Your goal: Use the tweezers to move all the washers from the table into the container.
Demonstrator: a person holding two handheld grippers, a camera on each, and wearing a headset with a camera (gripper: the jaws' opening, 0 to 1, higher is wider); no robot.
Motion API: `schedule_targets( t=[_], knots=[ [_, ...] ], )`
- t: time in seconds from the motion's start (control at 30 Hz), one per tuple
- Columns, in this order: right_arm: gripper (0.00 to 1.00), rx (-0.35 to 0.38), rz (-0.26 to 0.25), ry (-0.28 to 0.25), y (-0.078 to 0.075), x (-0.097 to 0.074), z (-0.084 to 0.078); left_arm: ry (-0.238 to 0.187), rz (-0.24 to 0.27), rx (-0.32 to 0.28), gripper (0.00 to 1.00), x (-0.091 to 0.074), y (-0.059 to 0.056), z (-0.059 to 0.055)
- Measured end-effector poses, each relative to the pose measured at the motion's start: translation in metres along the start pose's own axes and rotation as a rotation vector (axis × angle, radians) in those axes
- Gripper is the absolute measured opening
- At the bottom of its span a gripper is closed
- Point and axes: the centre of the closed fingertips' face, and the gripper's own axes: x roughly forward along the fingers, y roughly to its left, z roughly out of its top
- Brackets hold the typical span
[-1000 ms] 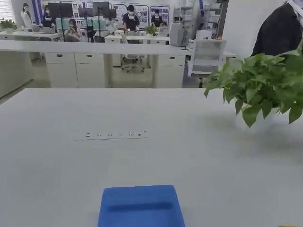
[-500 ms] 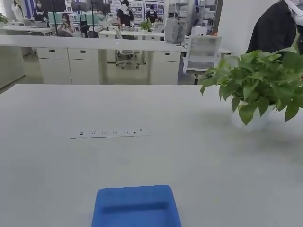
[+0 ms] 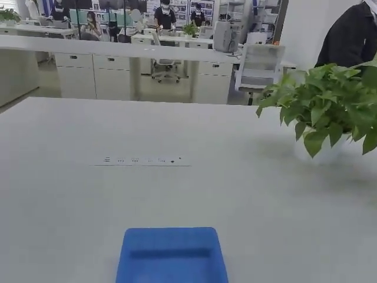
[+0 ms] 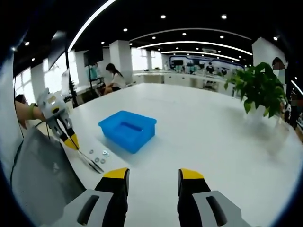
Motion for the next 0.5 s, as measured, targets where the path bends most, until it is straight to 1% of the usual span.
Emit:
schedule_targets(
  t=[0.07, 0.1, 0.13, 0.17, 0.23, 0.27, 0.33, 0.43, 0.47, 0.5],
  knots=[
    [0.37, -0.078, 0.053, 0.045, 0.014, 0.005, -0.003, -0.021, -0.002, -0.004, 0.0, -0.007, -0.002, 0.008],
    [0.36, -0.126, 0.084, 0.067, 0.024, 0.008, -0.004, -0.032, 0.001, -0.005, 0.0, -0.011, -0.002, 0.012],
    [0.35, -0.146, 0.092, 0.063, 0.029, 0.011, -0.001, -0.038, 0.001, -0.004, 0.0, -0.014, -0.003, 0.015],
    [0.34, -0.189, 0.137, 0.081, 0.04, 0.012, -0.002, -0.05, 0.0, -0.009, 0.0, -0.018, -0.003, 0.019],
    [0.3, -0.25, 0.179, 0.091, 0.054, 0.014, 0.001, -0.087, 0.004, -0.035, 0.0, -0.023, -0.004, 0.028],
    [0.29, -0.239, 0.194, 0.08, 0.061, 0.016, 0.005, -0.1, 0.003, -0.036, 0.0, -0.025, -0.005, 0.031],
    [0.27, -0.25, 0.268, 0.056, 0.081, 0.021, 0.013, -0.107, 0.0, -0.034, 0.0, -0.029, -0.009, 0.036],
    [0.25, -0.278, 0.335, 0.052, 0.102, 0.03, 0.017, -0.104, 0.006, -0.015, 0.0, -0.032, -0.011, 0.04],
    [0.24, -0.277, 0.35, 0.05, 0.107, 0.033, 0.017, -0.103, 0.006, -0.011, 0.0, -0.032, -0.012, 0.041],
    [0.24, -0.287, 0.382, 0.053, 0.115, 0.038, 0.016, -0.101, 0.005, -0.007, 0.0, -0.034, -0.013, 0.043]
  ],
)
